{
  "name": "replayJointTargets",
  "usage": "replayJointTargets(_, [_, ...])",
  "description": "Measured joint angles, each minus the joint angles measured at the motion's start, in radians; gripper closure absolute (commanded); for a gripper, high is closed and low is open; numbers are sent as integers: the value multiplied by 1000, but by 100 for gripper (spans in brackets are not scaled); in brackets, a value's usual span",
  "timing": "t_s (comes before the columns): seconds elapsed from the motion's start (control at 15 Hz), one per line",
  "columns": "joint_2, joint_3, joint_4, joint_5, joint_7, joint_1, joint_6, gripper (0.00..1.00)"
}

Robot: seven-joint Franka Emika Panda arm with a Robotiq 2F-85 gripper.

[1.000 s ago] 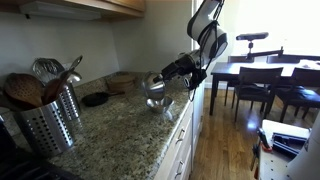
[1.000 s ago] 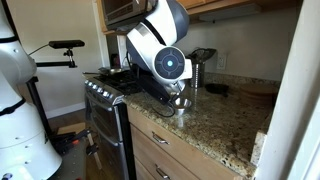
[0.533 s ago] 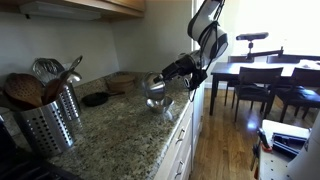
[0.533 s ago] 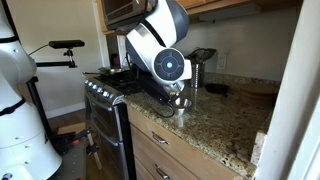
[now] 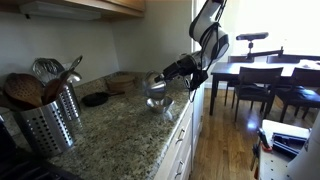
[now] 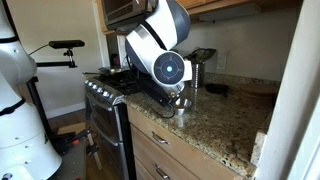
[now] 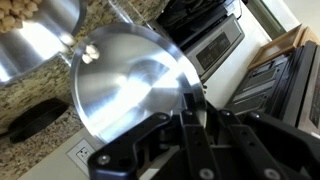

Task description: Pour the things in the bowl on the left into the bowl on the right

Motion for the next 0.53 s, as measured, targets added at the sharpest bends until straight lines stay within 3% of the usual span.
replayJointTargets(0.53, [19,-9,-2,4,-27,-19,-32,93])
